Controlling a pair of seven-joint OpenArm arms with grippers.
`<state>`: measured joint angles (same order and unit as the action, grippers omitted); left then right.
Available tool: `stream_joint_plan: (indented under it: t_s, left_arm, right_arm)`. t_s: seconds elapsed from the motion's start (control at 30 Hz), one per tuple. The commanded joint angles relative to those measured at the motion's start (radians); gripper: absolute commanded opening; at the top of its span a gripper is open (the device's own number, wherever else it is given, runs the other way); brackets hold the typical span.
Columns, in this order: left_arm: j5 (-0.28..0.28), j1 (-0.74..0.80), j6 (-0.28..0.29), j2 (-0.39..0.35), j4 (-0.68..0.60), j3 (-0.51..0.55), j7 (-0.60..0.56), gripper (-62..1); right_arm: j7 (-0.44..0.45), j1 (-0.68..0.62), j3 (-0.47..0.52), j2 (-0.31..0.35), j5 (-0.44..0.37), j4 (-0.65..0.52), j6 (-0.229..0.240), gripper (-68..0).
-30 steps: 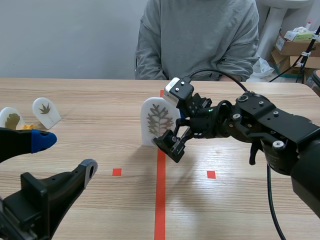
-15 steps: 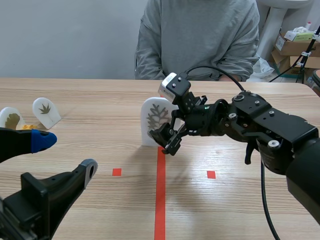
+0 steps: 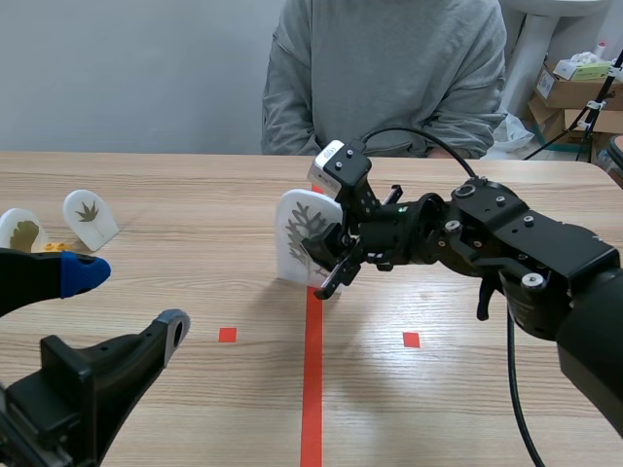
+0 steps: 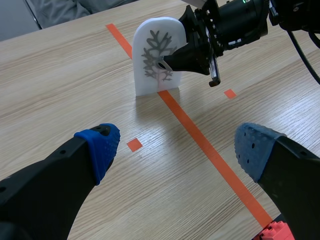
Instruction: Do the leaf sorting experiment
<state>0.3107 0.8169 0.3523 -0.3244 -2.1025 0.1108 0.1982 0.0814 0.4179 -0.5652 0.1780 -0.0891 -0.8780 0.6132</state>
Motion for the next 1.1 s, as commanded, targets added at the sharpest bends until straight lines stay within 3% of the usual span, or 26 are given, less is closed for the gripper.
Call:
stream_joint_plan:
  t_s: [0.0,0.13,0.3,0.4,0.57,0.73,0.87,0.97,1.07]
  left_arm:
    - [0.010,-0.005,0.002,0.000,-0.004,0.004,-0.014,-11.2]
    - [0.010,-0.005,0.002,0.000,-0.004,0.004,-0.014,-11.2]
    - [0.010,-0.005,0.002,0.000,-0.004,0.004,-0.014,-11.2]
    - [0.010,-0.005,0.002,0.000,-0.004,0.004,-0.014,-11.2]
    - [0.011,-0.005,0.002,0.000,-0.004,0.004,-0.014,-11.2]
    - [0.011,-0.005,0.002,0.000,-0.004,0.004,-0.014,-11.2]
    - [0.011,-0.005,0.002,0.000,-0.004,0.004,-0.014,-11.2]
    - [0.011,-0.005,0.002,0.000,-0.004,0.004,-0.014,-11.2]
    - [0.011,-0.005,0.002,0.000,-0.004,0.004,-0.014,-11.2]
  right_arm:
    - [0.015,0.028,-0.001,0.007,-0.008,-0.019,-0.003,-53.1]
    - [0.015,0.028,-0.001,0.008,-0.008,-0.019,-0.003,-59.3]
    - [0.015,0.028,-0.001,0.008,-0.008,-0.019,-0.003,-60.3]
    - [0.015,0.028,0.004,0.008,-0.008,-0.019,-0.003,-65.3]
    - [0.015,0.025,0.017,0.034,-0.013,-0.034,-0.003,-65.6]
    - [-0.001,-0.010,0.114,0.110,-0.108,-0.085,-0.003,-65.7]
    - [-0.072,-0.034,0.244,0.164,-0.167,-0.094,-0.008,-65.7]
    - [-0.105,-0.048,0.353,0.195,-0.189,-0.094,-0.057,-65.7]
    - [-0.124,-0.053,0.442,0.217,-0.188,-0.093,-0.175,-65.8]
